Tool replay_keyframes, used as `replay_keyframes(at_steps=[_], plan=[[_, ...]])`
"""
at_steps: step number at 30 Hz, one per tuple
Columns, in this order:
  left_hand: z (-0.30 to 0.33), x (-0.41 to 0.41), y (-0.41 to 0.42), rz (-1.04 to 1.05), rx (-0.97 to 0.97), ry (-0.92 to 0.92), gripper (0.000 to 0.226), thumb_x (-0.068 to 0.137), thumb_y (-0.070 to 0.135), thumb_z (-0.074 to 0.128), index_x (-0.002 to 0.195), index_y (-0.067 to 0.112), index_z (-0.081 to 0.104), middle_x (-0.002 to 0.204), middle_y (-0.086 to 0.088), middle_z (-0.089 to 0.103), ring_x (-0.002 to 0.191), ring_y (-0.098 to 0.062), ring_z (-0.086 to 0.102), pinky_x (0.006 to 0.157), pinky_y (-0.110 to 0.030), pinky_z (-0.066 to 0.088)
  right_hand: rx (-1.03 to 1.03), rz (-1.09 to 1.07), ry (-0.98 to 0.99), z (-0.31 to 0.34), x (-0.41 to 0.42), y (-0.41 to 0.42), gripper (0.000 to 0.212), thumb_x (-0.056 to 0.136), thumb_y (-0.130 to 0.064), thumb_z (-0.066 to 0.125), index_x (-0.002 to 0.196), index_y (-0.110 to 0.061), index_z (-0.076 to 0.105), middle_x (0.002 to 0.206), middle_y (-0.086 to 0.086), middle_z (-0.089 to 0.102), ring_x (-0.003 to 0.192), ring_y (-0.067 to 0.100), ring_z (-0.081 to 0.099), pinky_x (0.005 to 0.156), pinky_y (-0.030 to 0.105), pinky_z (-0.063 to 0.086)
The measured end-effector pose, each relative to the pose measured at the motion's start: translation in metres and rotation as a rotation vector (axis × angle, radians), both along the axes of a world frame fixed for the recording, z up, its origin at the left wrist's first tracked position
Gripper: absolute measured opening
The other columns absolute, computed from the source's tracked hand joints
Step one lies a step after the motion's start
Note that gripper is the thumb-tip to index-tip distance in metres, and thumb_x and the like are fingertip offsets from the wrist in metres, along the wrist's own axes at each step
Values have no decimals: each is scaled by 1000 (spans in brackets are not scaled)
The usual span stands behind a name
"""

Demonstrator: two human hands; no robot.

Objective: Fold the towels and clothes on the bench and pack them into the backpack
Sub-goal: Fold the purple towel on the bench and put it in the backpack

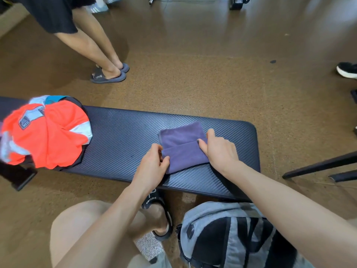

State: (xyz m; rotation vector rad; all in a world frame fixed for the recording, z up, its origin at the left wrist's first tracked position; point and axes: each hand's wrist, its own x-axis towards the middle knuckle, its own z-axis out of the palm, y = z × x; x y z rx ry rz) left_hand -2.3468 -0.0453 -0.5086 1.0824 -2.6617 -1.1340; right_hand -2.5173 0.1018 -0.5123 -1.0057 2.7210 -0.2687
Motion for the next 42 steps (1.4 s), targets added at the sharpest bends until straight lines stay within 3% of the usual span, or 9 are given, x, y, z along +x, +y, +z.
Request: replay_keyframes(at_steps=[6, 10, 13, 17, 22, 26, 31, 36, 42], plan=[[6, -7, 1, -185, -509, -71, 36, 90, 27, 63, 118, 15, 43, 113, -9, 47, 79, -35, 57, 64, -39, 41, -54, -16, 48, -3, 1, -4, 28, 105, -37, 43, 112, -10, 42, 106, 11, 53, 84, 35, 61, 61, 39, 35], [0, -13, 1, -575, -887, 71, 22, 81, 11, 60, 102, 16, 54, 101, -11, 54, 84, -33, 51, 69, -42, 39, -118, 315, 465, -1, -5, -4, 22, 80, -7, 72, 88, -9, 52, 82, 12, 50, 68, 33, 50, 60, 42, 35], [0, -13, 5, -678, -798, 64, 19, 89, 19, 50, 105, 14, 58, 106, -7, 57, 93, -31, 54, 79, -40, 44, -234, 598, 469, 1, -2, 11, 9, 86, -17, 59, 85, -13, 51, 85, 8, 50, 78, 30, 48, 73, 41, 38], [3, -11, 5, -618, -718, -44, 49, 84, 50, 57, 112, 10, 55, 113, -8, 54, 99, -29, 50, 86, -41, 46, -68, 673, 268, 7, -2, 32, 39, 74, -35, 55, 106, -12, 56, 106, 4, 52, 98, 27, 49, 91, 42, 41], [7, -19, 6, -641, -805, -98, 31, 72, 29, 63, 96, 13, 52, 98, -9, 56, 84, -31, 56, 66, -40, 47, -101, 655, 269, 6, -6, 23, 24, 77, -27, 52, 96, -13, 56, 93, 3, 52, 84, 26, 50, 82, 38, 41], [18, -17, 0, -520, -587, -79, 17, 84, 33, 50, 83, 18, 43, 86, -4, 57, 79, -30, 55, 64, -39, 43, -260, 434, -40, 22, -7, 21, 10, 81, -25, 51, 87, -17, 51, 75, -2, 53, 70, 22, 50, 74, 41, 45], [26, -15, -8, -408, -52, -236, 18, 91, 27, 51, 80, 16, 43, 77, -1, 53, 77, -27, 48, 59, -35, 30, -270, 144, -476, 30, 0, 30, 22, 93, -25, 52, 115, -23, 53, 80, -2, 58, 72, 16, 52, 62, 31, 38], [21, -29, -2, -559, -416, -376, 52, 86, 35, 54, 134, 17, 44, 122, -7, 46, 114, -32, 46, 88, -42, 43, -287, 27, -458, 17, 8, 26, 45, 100, -33, 52, 142, -21, 42, 130, 4, 48, 111, 21, 52, 90, 35, 42], [24, -50, 9, -511, -250, -465, 27, 80, 26, 61, 83, 21, 35, 84, 1, 45, 88, -28, 53, 65, -36, 35, -280, -206, -333, 11, 29, 21, 61, 99, -43, 55, 149, -17, 33, 139, 10, 42, 126, 30, 47, 100, 43, 44]])
